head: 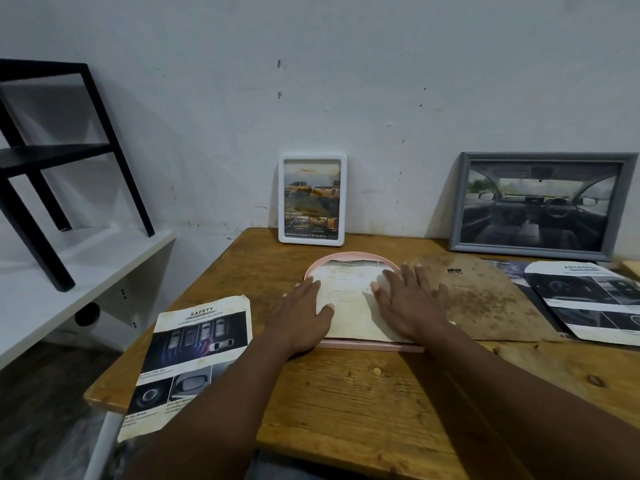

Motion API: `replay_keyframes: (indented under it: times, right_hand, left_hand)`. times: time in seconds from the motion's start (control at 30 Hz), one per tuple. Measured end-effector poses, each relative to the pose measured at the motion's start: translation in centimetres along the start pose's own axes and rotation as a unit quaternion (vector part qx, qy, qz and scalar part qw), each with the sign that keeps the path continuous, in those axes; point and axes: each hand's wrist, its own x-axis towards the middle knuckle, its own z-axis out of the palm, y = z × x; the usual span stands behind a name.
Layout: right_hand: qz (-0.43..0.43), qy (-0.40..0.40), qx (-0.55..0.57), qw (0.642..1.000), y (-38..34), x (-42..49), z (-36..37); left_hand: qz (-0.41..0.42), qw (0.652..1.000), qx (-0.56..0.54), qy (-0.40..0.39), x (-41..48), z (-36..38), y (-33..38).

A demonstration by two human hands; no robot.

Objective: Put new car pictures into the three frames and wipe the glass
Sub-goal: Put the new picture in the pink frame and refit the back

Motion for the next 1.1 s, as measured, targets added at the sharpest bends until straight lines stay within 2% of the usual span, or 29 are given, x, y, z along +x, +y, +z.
replay_keyframes:
  times: [0.07,0.13,0.3,0.37,0.6,0.83,0.97,1.1]
  right_hand:
    - [0.046,0.038,0.042,0.997,1.5,-0.1,-1.5]
    - [0.116,0.061,0.029,0.991,3.8,-0.5,-3.2]
    - [0.276,0.036,0.009,0.96,10.5,-2.8,-6.3]
    - [0.31,0.027,0.0,0.95,11.7,-3.3,-6.7]
    - [0.343,0.004,0.019,0.939,12.1,-1.2,-7.2]
    - [0.374,0.008,0.126,0.919,13.0,-0.4,-7.4]
    - [0.313,0.073,0.15,0.935,12.1,-0.6,-8.8]
    - [0.217,0.145,0.099,0.96,11.9,-0.8,-10.9]
  left_hand:
    - [0.002,1.0,-0.024,0.015,0.4,0.2,0.4]
    - [0.007,1.0,-0.009,0.02,1.1,0.7,1.0]
    - [0.005,1.0,0.013,0.022,2.9,1.7,1.9]
    - [0.008,0.999,0.019,0.029,3.2,1.8,1.6]
    - [0.006,0.999,0.015,0.042,2.8,2.0,1.5]
    - [0.006,0.999,0.027,0.042,3.0,2.2,1.4]
    - [0.004,0.998,0.031,0.046,3.2,2.4,1.2]
    - [0.008,0.998,0.035,0.045,3.1,2.3,1.4]
